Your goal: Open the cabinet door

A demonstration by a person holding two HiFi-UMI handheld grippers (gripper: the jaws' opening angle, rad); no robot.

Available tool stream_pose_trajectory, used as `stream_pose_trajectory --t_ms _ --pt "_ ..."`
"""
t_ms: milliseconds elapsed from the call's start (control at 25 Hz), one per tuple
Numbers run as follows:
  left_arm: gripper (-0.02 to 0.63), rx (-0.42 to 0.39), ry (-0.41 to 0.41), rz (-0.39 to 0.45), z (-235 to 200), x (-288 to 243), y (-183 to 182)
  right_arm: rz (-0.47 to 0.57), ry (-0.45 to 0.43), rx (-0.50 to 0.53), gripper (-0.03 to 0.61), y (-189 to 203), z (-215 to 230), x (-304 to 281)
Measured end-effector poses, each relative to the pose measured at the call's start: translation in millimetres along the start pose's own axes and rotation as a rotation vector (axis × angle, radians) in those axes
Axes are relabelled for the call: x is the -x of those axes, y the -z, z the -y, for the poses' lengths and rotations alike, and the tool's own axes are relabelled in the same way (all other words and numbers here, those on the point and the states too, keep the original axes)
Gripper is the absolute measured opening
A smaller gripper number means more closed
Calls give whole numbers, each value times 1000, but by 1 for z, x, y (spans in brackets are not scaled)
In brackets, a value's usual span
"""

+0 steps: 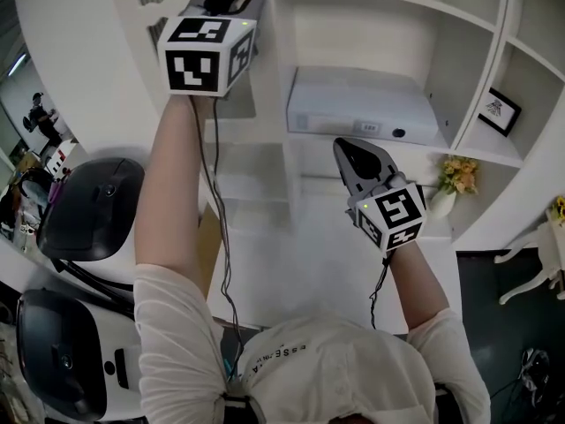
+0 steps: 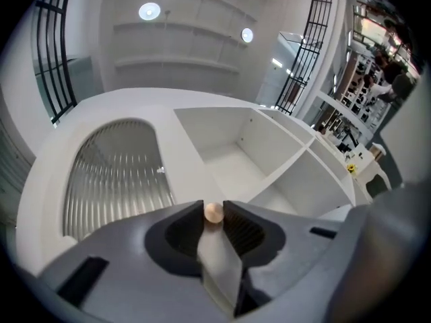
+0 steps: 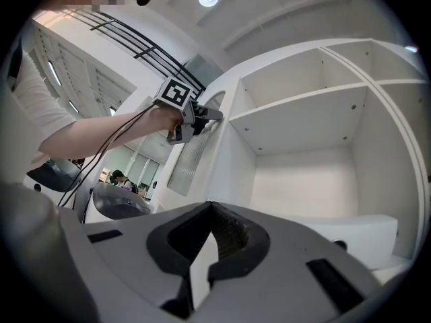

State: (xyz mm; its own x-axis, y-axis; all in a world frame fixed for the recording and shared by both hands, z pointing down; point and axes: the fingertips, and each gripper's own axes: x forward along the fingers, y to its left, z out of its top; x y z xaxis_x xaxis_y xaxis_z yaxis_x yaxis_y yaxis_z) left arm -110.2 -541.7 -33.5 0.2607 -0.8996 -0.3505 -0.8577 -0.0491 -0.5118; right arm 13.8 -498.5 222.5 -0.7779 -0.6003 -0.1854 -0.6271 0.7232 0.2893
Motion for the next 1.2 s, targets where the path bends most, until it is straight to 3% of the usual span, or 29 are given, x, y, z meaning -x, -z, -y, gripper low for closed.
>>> stream_pose_trajectory --t_ms 440,640,1200 --pt "87 22 40 -33 0 7 -2 -22 11 -2 9 1 -8 16" --pt "86 50 99 -33 1 24 -10 -24 27 -4 9 -4 -18 24" --pt "77 165 216 31 -9 108 -40 -4 29 -19 9 -30 -94 37"
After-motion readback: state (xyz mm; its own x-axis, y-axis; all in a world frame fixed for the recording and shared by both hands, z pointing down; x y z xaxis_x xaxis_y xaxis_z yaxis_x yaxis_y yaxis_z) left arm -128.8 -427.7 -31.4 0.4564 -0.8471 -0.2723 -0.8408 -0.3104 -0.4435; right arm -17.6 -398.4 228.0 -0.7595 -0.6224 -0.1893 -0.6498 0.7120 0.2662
